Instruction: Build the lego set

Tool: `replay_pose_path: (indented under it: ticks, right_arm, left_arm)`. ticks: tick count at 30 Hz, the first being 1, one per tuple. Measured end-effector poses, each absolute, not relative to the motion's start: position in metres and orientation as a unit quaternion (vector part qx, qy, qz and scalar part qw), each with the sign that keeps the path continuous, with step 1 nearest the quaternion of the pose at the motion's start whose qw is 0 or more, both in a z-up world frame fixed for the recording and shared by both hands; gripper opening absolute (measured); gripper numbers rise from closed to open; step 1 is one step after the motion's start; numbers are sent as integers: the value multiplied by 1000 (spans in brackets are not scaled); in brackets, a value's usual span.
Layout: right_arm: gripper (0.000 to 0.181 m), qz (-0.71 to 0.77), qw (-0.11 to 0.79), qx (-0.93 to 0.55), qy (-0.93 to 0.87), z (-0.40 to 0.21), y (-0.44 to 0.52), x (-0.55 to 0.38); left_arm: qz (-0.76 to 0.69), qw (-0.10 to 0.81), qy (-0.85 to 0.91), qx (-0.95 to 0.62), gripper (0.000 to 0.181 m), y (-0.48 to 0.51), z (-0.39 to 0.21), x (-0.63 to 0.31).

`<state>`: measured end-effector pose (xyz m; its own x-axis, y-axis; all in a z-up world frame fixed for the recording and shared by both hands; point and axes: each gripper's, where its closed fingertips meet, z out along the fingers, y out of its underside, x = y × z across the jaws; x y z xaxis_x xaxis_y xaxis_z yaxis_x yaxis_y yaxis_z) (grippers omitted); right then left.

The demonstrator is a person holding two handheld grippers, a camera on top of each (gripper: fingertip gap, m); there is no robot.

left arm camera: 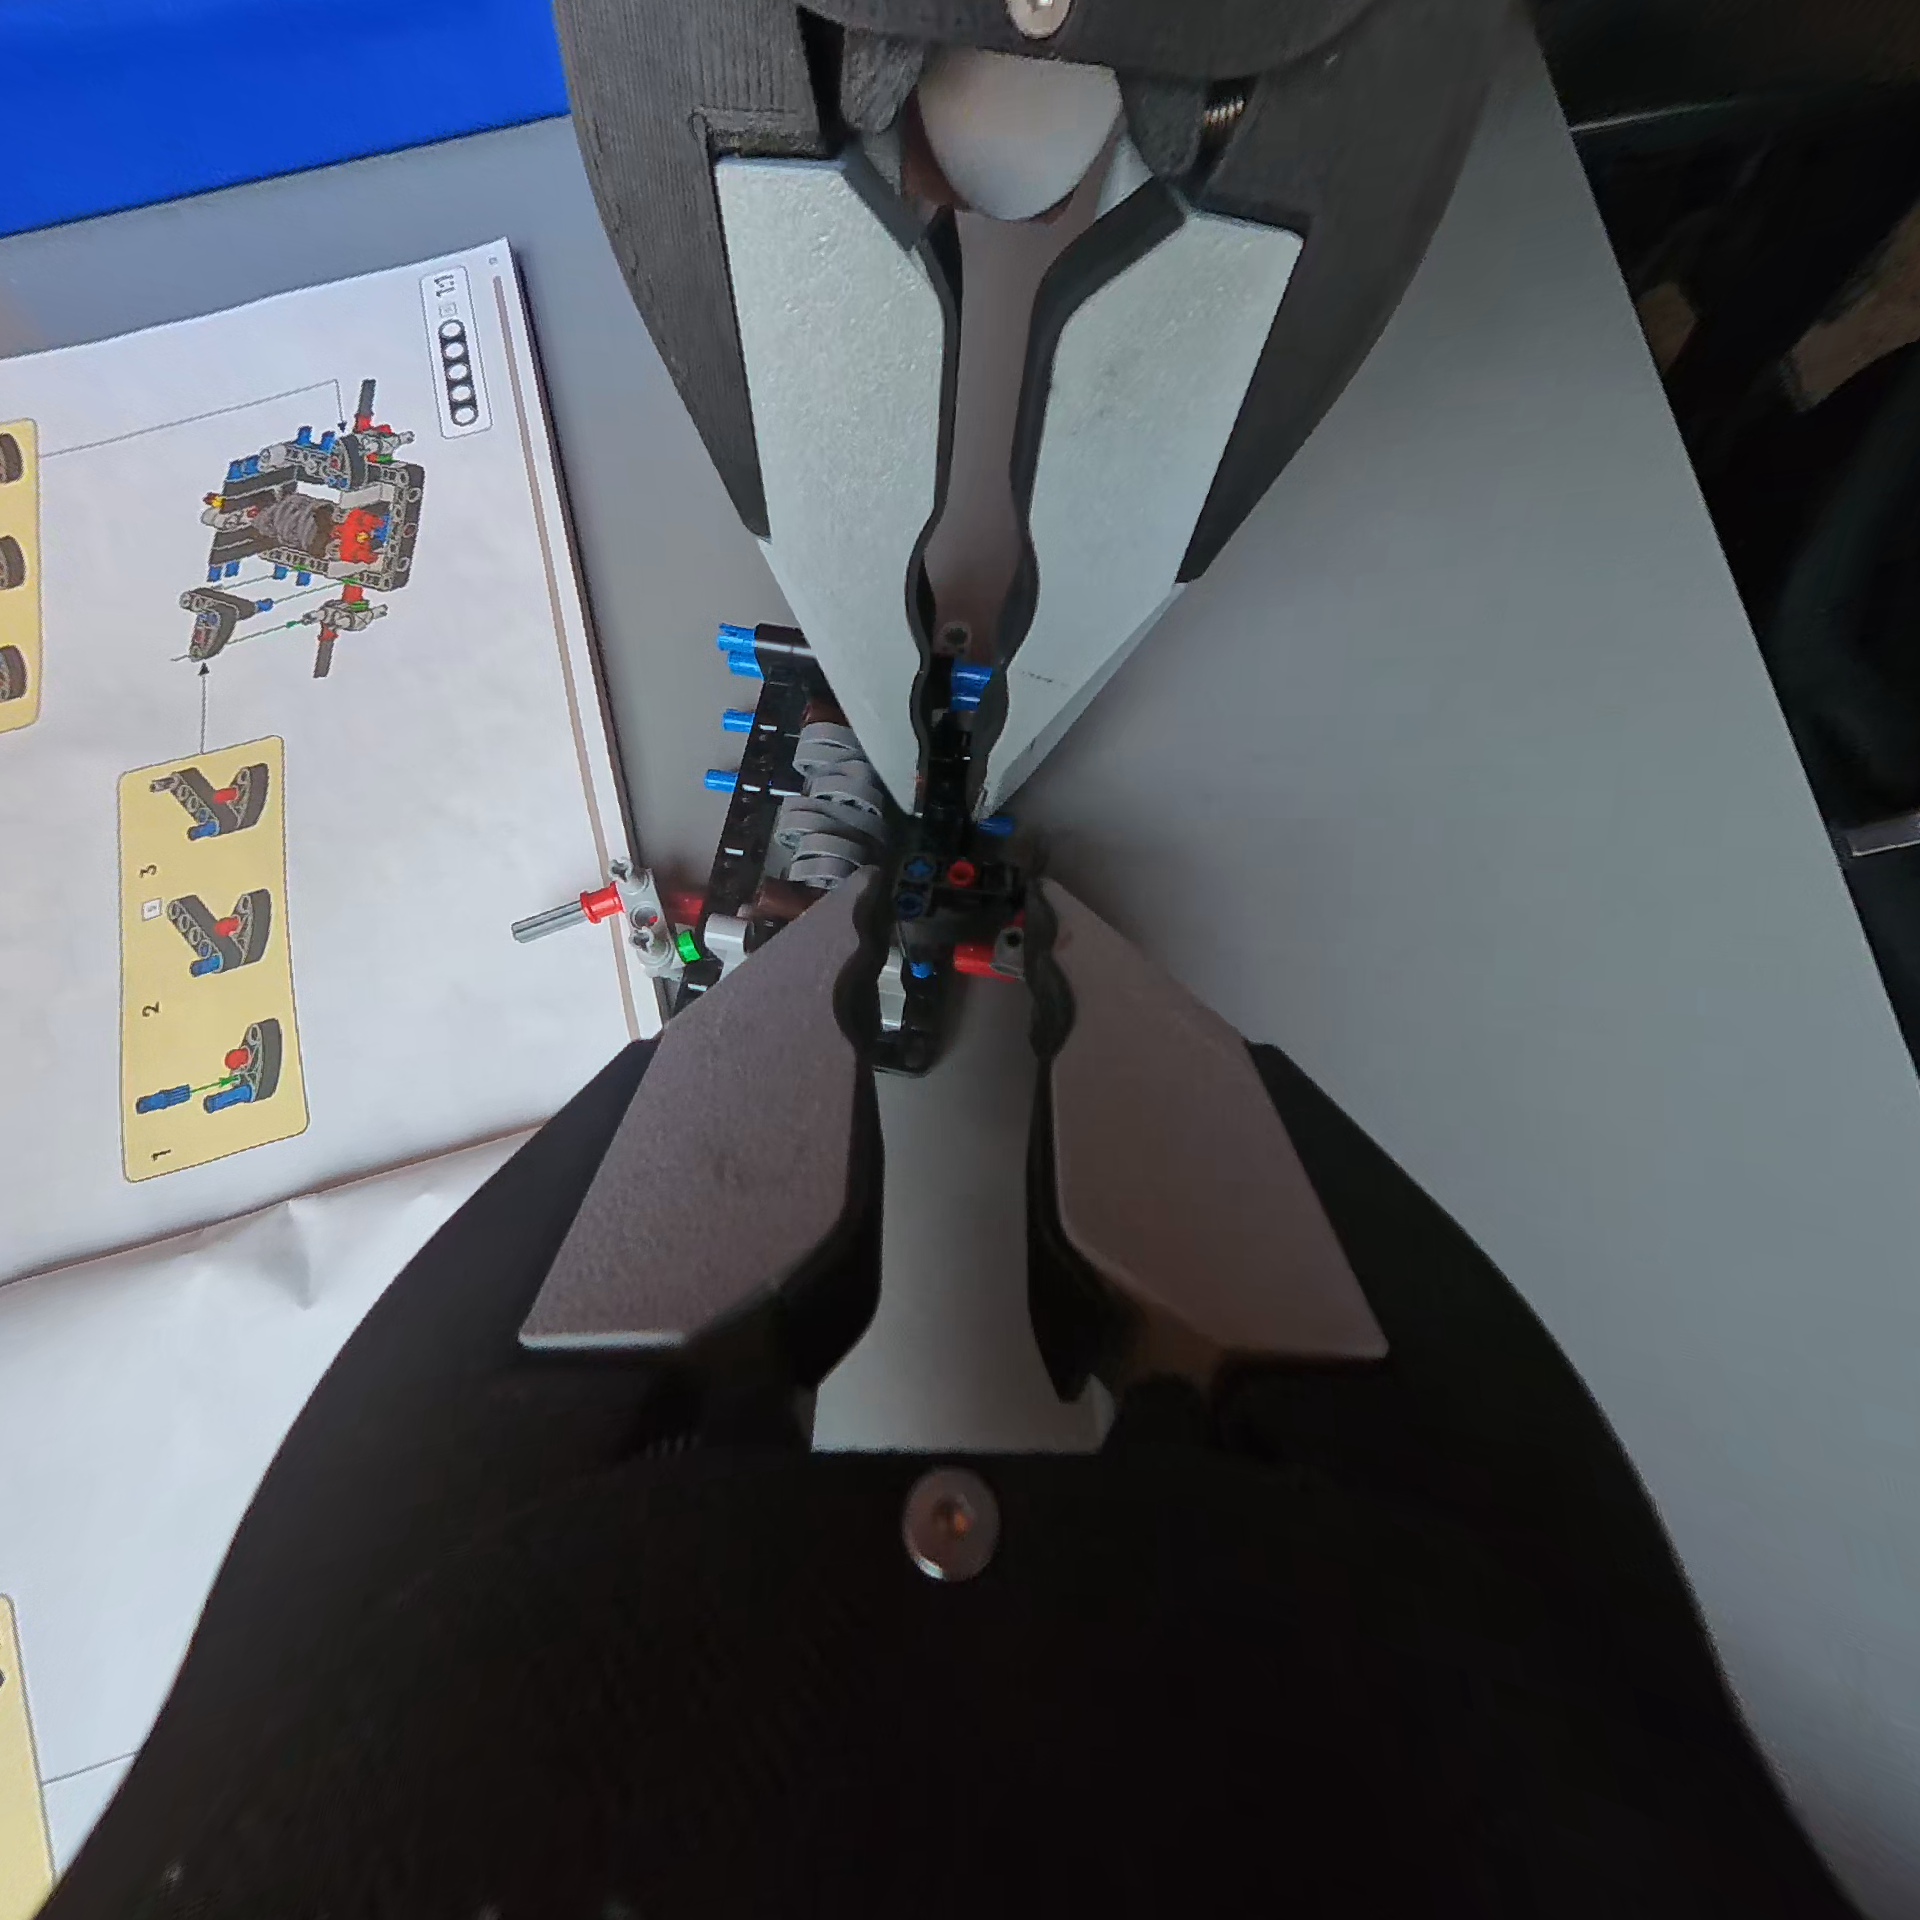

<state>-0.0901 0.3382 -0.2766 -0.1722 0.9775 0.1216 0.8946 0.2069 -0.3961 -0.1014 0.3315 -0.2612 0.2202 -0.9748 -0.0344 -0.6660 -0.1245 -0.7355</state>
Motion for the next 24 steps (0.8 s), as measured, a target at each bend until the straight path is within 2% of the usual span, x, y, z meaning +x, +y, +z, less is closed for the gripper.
replay_pose_path:
  ticks: [24]
  right_arm:
    - [4,137,138,-626,-756,-274,336,-99]
  left_arm:
    - [-311,311,553,-708,22,331,-265,-106]
